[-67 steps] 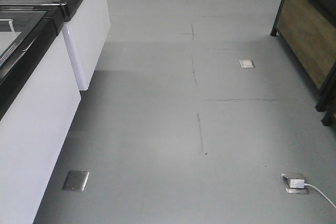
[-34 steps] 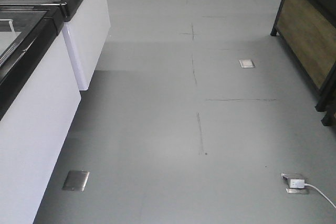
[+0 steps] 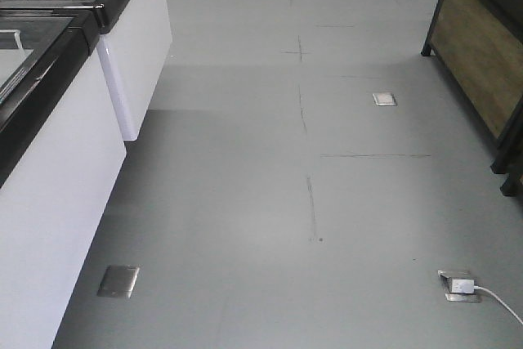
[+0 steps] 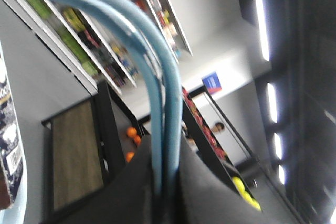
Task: Left arm holds basket, right arm returns cookies
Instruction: 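Lift the light-blue basket by its handle with the left gripper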
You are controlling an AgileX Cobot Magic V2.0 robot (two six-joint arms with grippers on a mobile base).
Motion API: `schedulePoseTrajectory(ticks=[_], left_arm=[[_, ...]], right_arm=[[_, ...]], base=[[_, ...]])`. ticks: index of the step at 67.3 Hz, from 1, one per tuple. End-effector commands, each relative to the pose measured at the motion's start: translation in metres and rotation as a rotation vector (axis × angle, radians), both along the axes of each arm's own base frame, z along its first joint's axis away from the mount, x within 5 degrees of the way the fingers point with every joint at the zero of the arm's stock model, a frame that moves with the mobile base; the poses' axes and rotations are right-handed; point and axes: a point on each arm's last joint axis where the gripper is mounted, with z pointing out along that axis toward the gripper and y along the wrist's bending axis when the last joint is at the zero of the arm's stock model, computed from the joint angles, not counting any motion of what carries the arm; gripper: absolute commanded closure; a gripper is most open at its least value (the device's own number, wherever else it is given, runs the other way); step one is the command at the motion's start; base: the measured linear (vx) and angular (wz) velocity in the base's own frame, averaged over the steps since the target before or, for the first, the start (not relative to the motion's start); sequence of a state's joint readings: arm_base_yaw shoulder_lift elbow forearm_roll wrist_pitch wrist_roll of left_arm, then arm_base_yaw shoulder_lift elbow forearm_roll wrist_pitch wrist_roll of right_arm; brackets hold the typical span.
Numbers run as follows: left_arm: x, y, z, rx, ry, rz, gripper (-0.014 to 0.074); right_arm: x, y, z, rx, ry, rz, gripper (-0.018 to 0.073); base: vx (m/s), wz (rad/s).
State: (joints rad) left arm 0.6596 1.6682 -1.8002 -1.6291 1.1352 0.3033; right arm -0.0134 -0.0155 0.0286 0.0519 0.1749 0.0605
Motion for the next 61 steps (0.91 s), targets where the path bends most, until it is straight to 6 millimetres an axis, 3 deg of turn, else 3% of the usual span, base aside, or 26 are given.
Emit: schedulePoseTrajectory(ticks=[1, 13, 28, 45, 61], left_arm=[[-0.017, -0.056, 0.036, 0.014, -0.118, -0.146, 0.0604], [-0.018, -0.128, 0.016, 0.093, -0.075, -0.316, 0.0604], [-0.031, -0.2, -0.042, 0.067, -0.013, -0.502, 0.0604], [-0.05, -0.264, -0.112, 0.037, 0.08, -0.679, 0.0604], [-0.07, -0.307, -0.144, 0.092, 0.144, -0.788, 0.0604]], right_arm=[[0.0, 0.0, 0.006, -0.009, -0.077, -0.003, 0.0563], [0.0, 0.0, 0.006, -0.009, -0.077, -0.003, 0.0563], [0.0, 0.0, 0.006, -0.009, -0.077, -0.003, 0.0563], [0.0, 0.0, 0.006, -0.009, -0.077, -0.003, 0.0563], [0.0, 0.0, 0.006, -0.009, -0.076, -0.003, 0.0563]], base=[[0.0, 0.0], [0.0, 0.0], [0.0, 0.0], [0.0, 0.0], [0.0, 0.0]])
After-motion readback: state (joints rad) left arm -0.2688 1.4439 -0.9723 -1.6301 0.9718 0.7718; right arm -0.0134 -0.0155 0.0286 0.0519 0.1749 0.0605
